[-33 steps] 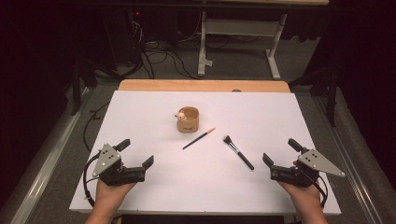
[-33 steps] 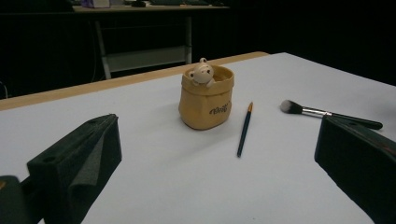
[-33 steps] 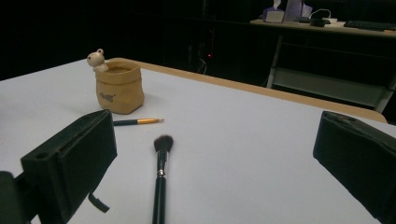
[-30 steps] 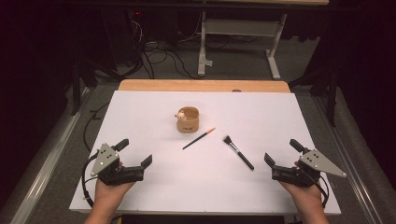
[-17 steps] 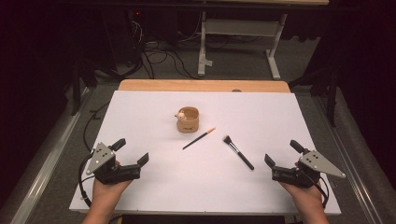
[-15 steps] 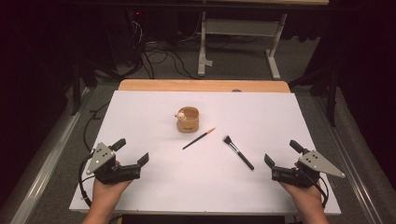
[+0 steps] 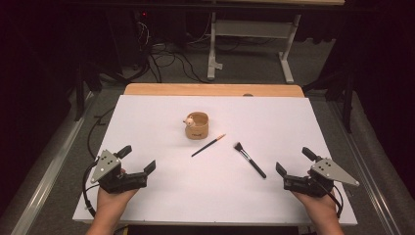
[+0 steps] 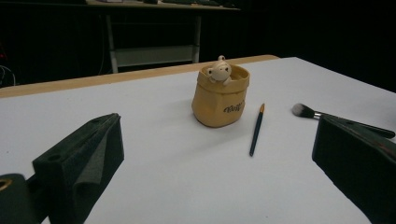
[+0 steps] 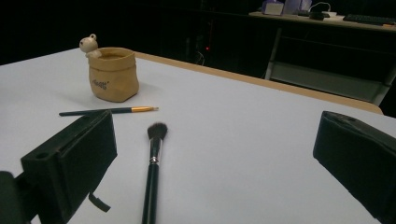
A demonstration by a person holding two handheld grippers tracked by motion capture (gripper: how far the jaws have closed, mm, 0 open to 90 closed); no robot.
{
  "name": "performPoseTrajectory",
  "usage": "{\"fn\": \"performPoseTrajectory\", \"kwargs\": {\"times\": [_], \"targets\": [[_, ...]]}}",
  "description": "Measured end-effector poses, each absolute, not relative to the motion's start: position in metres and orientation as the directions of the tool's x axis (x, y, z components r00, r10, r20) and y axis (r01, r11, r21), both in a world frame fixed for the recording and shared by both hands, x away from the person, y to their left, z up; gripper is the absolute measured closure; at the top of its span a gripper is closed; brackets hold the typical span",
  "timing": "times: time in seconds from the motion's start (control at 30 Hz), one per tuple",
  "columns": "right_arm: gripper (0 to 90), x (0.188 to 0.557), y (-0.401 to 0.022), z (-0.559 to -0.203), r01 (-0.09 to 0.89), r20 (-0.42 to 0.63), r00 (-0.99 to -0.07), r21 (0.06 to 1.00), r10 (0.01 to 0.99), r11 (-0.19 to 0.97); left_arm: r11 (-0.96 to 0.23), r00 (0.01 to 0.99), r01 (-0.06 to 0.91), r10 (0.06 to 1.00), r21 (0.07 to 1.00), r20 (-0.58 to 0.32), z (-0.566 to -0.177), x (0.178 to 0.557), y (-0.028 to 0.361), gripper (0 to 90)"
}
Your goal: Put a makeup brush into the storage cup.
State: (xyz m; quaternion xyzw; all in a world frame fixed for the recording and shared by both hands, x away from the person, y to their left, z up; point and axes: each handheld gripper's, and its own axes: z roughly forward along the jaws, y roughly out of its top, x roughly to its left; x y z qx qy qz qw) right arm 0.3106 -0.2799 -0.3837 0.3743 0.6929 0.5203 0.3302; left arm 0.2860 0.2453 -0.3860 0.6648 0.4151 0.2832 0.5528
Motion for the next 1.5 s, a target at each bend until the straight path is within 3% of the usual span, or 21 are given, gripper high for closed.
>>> {"fn": "performPoseTrajectory", "kwargs": {"times": [1.5], "targets": [[0.7,0.3104,-0.2764,-0.3858,0.175,-0.08,-0.512,0.965,0.855,0.195,-0.091,0.481,0.301,0.874,0.949,-0.069,-0.3939,0.2917,0.2442,2.8]]}}
